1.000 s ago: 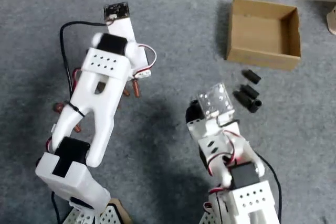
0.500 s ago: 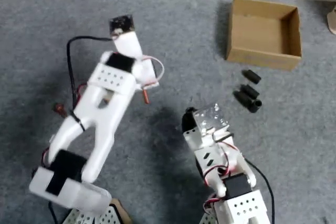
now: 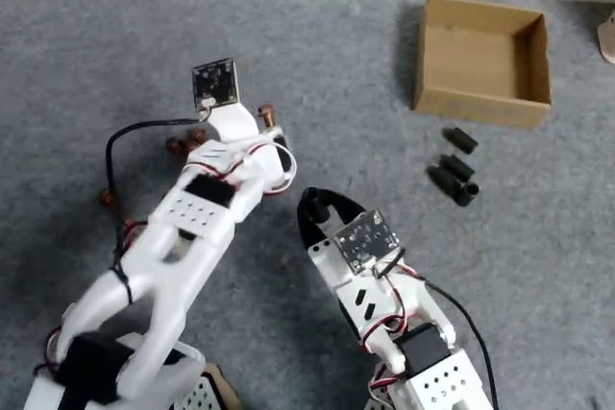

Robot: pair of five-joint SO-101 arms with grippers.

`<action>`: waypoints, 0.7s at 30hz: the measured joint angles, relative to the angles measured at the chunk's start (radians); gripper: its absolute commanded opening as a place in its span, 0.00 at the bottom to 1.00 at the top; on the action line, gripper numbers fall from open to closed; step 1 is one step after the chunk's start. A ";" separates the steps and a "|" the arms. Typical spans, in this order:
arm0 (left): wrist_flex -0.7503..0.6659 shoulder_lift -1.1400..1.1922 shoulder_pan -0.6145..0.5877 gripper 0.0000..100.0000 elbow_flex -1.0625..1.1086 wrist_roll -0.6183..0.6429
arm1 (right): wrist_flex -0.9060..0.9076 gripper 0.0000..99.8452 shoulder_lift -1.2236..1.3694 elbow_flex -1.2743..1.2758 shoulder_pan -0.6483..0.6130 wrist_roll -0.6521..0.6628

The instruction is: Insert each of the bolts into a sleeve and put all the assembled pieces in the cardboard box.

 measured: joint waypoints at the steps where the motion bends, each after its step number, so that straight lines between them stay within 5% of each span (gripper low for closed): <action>1: -0.002 -0.020 -0.002 0.01 0.002 0.000 | -0.008 0.01 0.000 0.000 0.000 0.000; 21: -0.011 -0.512 0.069 0.01 0.236 0.118 | -0.015 0.01 0.000 0.000 0.000 0.000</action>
